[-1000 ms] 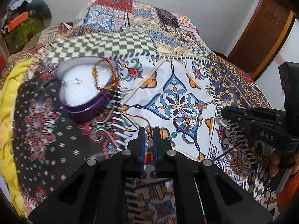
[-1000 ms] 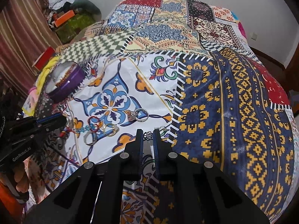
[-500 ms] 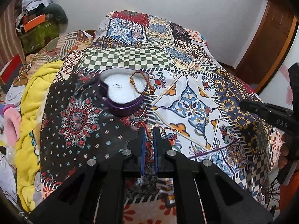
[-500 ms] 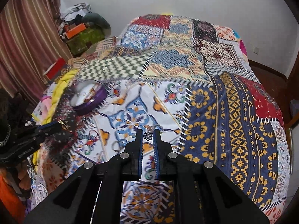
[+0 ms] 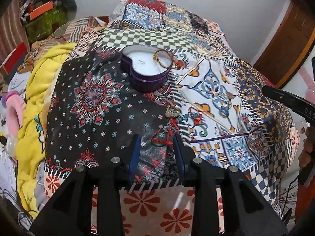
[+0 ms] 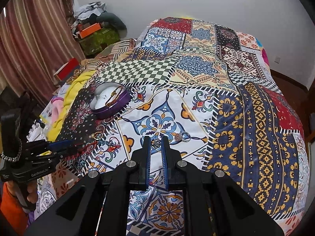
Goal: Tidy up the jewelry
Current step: 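Carry both pieces to the heart tin and open both tools over the foam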
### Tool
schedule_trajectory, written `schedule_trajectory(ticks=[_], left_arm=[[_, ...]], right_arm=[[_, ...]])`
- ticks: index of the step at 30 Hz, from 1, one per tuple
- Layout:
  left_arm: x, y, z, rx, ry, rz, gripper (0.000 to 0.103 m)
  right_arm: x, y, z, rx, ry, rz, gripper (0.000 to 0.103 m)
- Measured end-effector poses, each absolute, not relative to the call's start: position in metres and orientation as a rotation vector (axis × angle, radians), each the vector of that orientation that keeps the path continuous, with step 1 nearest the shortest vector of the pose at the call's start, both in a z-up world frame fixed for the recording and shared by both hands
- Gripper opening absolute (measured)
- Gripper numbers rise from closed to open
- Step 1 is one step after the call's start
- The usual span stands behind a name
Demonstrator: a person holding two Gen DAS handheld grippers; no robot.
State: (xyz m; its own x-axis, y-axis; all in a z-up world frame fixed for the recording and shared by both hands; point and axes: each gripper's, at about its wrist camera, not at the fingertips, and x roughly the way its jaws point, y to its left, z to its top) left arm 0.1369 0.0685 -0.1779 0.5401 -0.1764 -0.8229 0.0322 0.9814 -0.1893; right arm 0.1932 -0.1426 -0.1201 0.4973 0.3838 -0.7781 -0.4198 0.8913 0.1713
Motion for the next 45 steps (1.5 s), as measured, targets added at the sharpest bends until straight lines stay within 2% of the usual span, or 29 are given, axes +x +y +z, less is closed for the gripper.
schedule_trajectory(ticks=[6,14,18,25,45], left_arm=[[0.160,0.054,-0.175,-0.121,0.978,-0.144,0.032],[0.190,0.037,-0.200,-0.033,1.017,-0.146,0.032],[0.194,0.034,-0.202,-0.033,1.003,-0.175,0.018],[0.187,0.030,-0.199,-0.002,0.976,-0.158,0.018],[0.177,0.065,-0.110,-0.079,0.709,-0.114,0.018]], right_arm=[[0.193,-0.146,-0.117,-0.030,0.922,0.487,0.009],[0.195,-0.150,-0.115,-0.024,0.917,0.492,0.009],[0.194,-0.148,-0.115,-0.035,0.913,0.494,0.009],[0.196,-0.140,-0.112,-0.037,0.901,0.512,0.009],[0.211,-0.084,-0.077,-0.042,0.780,0.613,0.009]])
